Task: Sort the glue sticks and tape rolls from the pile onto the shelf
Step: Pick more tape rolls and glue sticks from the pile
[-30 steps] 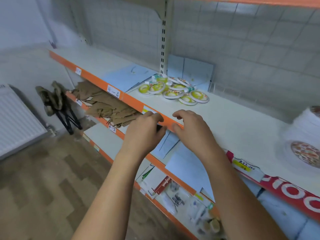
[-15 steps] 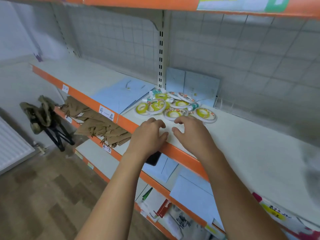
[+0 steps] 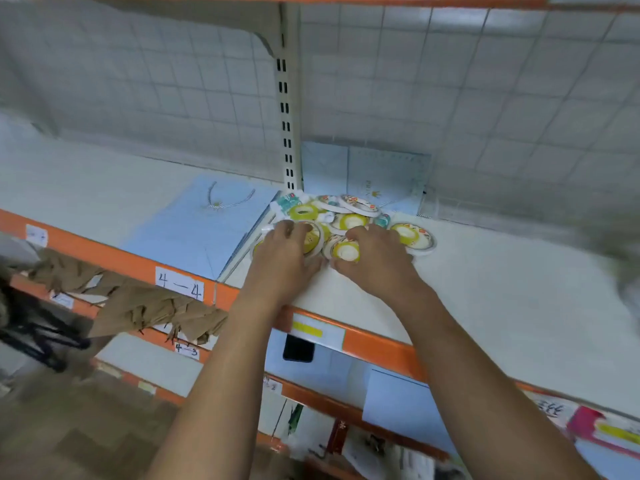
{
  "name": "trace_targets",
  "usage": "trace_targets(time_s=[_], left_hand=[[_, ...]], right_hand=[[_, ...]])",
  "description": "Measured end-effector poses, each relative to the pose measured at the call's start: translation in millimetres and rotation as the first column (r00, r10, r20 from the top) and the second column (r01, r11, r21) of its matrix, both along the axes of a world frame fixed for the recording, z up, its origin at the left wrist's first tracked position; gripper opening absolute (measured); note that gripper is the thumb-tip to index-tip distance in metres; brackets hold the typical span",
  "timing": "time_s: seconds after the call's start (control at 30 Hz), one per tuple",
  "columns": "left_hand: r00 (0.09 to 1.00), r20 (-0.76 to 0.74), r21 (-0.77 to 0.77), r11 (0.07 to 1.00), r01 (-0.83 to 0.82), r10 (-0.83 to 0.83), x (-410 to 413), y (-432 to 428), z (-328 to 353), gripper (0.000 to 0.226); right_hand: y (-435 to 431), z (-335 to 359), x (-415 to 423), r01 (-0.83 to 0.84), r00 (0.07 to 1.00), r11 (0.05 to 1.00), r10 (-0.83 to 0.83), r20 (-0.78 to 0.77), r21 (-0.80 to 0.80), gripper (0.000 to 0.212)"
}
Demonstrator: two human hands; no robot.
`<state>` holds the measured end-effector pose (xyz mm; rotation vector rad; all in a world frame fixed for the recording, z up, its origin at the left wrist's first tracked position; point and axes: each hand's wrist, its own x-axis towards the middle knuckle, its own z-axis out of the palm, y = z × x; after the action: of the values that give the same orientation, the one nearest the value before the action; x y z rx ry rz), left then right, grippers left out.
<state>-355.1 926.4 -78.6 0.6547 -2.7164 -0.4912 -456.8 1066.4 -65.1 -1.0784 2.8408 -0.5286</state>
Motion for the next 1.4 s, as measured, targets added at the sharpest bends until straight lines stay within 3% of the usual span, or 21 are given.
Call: trace_targets(time_s=[0.1,0.3,0.43,0.57,1.07,1.4], left_hand=[[0.996,0.024,0.01,0.996,0.083,-0.084,-9.3,-26.1,-2.4,0.067],[0.964,0.138,0.004,0.974,0.228,-0.227,-23.6,-55.3,-10.3,0.07],[0.966,0.1,-0.019,0.97,0.242,-0.239,-26.6,-60.9,-4.7,0.07],[0.947,-0.028,0.04,0.946,0.32,-0.319,-30.3,-46.6,3.7,0.069],[0.703,-0.065,0.015,0.703,0.711,-0.708,-88.4,146.2,16.4,0.06],[0.701,-0.074,0.016,0.702,0.712,-0.709,-129.2,272.2,25.0,0.06]], right_hand=[[-21.0,-6.8,5.8,0.089,0.996,0.992,-0.091,0.015,0.085,0.076],[-33.2,-8.5,13.1,0.185,0.983,0.977,-0.185,-0.009,0.105,0.061],[-21.0,3.2,23.7,0.236,0.972,0.972,-0.236,0.017,-0.003,0.067],[1.4,12.1,32.3,0.285,0.958,0.956,-0.285,0.018,-0.064,0.077],[191.4,21.6,44.8,0.648,0.76,0.752,-0.649,0.03,-0.123,0.071],[326.1,26.9,-5.9,0.643,0.757,0.75,-0.653,-0.019,-0.156,0.065]])
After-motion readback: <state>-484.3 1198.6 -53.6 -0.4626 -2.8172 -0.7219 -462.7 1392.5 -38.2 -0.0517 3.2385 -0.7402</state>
